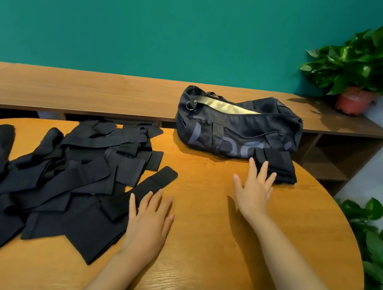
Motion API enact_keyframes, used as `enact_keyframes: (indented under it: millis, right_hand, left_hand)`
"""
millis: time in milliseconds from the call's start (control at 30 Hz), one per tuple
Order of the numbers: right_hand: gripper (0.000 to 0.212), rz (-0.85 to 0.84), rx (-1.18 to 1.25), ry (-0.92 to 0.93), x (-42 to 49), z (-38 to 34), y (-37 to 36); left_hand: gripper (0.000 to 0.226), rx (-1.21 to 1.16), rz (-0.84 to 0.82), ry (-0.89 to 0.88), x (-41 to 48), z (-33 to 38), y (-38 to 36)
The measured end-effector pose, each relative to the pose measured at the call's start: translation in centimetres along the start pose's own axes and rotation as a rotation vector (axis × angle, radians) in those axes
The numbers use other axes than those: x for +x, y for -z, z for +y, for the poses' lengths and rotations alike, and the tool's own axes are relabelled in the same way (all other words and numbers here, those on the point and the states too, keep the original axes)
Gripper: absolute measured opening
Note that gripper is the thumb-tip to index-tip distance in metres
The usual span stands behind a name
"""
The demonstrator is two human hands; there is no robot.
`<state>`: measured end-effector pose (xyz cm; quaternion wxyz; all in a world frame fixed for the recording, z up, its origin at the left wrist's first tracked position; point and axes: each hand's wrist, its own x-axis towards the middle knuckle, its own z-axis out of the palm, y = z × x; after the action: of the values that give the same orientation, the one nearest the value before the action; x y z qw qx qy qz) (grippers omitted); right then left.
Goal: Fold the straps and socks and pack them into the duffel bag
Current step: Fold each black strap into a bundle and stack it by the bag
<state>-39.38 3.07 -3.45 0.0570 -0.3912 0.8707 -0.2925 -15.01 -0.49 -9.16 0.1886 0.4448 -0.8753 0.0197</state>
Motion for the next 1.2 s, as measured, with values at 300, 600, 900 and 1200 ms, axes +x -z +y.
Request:
enact_keyframes:
  millis: [300, 600, 900, 1200]
  right_hand:
    - [0.056, -0.288, 0.058, 0.3, -10.0, -5.3, -3.9]
    - [0.054, -0.338, -0.17, 0.891, -18.1, -11.3, -8.1]
    - [0.017, -0.146, -0.403, 0.948, -18.4, -11.4, -9.1]
    - [0.025, -0.115, -0.249, 0.645, -16.2, -3.4, -2.2]
  left_hand:
    - [0.054, -0.062, 0.086, 0.054, -2.7, -3.6, 4.5]
    - [0.068, -0.577, 0.071, 0.431, -6.0, -9.8, 5.8]
    - [0.064, -0.614, 0.082, 0.411, -6.3, -10.2, 5.3]
    - [0.046, -0.156, -0.12, 0.301, -5.7, -9.5, 5.1]
